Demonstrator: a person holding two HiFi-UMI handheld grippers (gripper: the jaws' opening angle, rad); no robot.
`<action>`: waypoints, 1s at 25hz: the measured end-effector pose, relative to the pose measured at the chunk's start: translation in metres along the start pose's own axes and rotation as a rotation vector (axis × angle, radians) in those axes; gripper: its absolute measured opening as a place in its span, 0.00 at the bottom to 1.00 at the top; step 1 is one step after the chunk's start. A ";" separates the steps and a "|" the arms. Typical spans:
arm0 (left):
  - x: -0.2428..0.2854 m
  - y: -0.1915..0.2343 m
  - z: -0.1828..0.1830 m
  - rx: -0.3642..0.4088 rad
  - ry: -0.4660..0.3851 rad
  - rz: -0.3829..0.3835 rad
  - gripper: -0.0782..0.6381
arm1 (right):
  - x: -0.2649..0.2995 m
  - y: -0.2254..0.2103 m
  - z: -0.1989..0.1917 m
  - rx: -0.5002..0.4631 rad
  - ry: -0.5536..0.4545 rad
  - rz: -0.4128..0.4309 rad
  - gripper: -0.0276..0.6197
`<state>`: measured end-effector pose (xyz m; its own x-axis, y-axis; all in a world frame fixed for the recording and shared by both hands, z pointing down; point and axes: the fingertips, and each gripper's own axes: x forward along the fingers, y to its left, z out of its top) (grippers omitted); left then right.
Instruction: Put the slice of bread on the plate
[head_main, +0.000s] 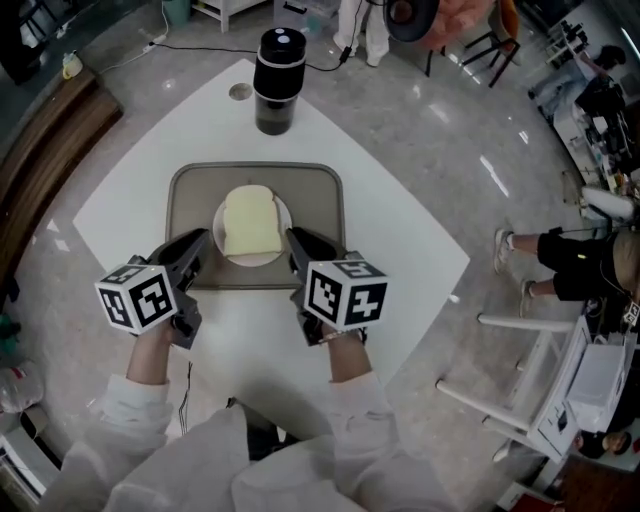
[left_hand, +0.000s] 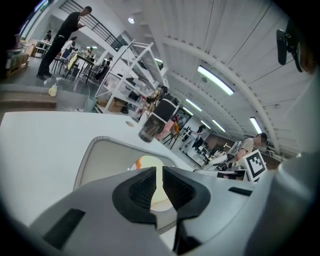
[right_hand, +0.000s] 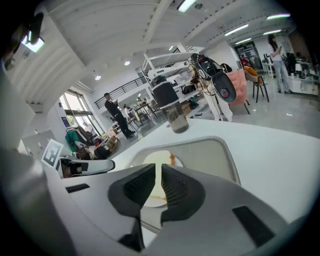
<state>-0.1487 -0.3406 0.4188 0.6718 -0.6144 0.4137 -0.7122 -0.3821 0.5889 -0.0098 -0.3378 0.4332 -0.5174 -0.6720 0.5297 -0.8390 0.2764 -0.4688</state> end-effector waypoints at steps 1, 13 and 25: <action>-0.005 -0.009 0.000 0.005 -0.015 -0.008 0.17 | -0.007 0.006 0.002 -0.006 -0.011 0.022 0.11; -0.058 -0.126 -0.024 0.178 -0.089 -0.007 0.16 | -0.108 0.069 0.010 -0.154 -0.094 0.227 0.09; -0.104 -0.236 -0.088 0.317 -0.199 0.141 0.12 | -0.238 0.093 -0.021 -0.316 -0.148 0.388 0.07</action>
<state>-0.0329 -0.1255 0.2983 0.5322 -0.7862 0.3141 -0.8433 -0.4593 0.2791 0.0319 -0.1378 0.2782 -0.7903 -0.5626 0.2429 -0.6119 0.7030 -0.3626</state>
